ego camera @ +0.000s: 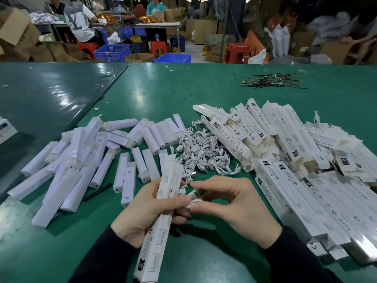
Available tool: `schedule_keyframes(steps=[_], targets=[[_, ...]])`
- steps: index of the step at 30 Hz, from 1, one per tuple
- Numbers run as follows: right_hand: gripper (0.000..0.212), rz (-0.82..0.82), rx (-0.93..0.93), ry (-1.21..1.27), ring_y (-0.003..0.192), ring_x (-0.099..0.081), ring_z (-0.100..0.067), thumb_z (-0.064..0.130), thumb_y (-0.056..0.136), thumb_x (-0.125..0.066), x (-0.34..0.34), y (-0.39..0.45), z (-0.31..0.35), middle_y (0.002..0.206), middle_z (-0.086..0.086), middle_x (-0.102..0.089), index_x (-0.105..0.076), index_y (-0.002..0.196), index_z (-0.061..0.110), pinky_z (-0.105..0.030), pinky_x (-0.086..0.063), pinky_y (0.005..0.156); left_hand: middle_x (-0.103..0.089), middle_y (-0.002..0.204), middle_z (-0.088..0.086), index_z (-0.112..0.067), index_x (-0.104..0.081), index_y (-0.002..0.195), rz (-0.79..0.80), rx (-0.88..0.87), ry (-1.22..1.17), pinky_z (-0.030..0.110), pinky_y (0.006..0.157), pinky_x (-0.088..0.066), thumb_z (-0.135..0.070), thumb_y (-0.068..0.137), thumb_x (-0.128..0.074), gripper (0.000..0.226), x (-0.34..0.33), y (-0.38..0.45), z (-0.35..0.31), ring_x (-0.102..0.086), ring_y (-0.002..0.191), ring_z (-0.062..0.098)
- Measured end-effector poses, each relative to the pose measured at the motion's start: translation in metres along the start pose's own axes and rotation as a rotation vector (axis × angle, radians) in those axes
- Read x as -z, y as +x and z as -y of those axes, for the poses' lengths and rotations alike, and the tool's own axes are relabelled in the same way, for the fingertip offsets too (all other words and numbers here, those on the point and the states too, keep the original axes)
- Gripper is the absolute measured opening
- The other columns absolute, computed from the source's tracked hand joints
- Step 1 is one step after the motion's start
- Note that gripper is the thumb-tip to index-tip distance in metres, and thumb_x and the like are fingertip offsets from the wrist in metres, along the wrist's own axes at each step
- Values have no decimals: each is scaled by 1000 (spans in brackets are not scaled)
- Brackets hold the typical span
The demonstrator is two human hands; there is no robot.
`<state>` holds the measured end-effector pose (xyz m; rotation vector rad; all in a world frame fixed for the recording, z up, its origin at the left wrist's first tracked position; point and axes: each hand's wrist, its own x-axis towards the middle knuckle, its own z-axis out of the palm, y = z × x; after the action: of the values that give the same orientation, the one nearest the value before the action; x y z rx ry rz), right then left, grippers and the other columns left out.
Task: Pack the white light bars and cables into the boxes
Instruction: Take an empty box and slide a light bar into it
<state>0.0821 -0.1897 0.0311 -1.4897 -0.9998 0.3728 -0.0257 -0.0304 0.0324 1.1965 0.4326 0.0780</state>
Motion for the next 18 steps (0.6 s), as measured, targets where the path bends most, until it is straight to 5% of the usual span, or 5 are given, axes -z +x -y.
schedule_keyframes(steps=[3,8,18], targets=[[30,-142,-48,218,77,-71,-11,16,66,-81,4,4,3,87,-3,-77,-79,95,23,-19,-54,76,-68,79,17,-6,-62,112,131,33,8,28,46,-55,-25,73,-79,46,-2,-4,-3,-66,53,25],[27,-360,-38,248,80,-71,-7,11,69,-76,15,8,6,89,0,-77,-78,95,21,-14,-52,76,-61,71,18,-6,-58,126,423,98,34,26,44,-53,-40,84,-72,56,-3,-9,0,-62,45,21],[26,-164,-92,341,78,-67,-12,6,73,-72,9,4,7,91,-12,-76,-76,99,6,-19,-54,74,-58,67,16,-4,-55,129,575,124,-5,23,42,-51,-55,85,-65,68,-3,-10,-1,-59,41,16]])
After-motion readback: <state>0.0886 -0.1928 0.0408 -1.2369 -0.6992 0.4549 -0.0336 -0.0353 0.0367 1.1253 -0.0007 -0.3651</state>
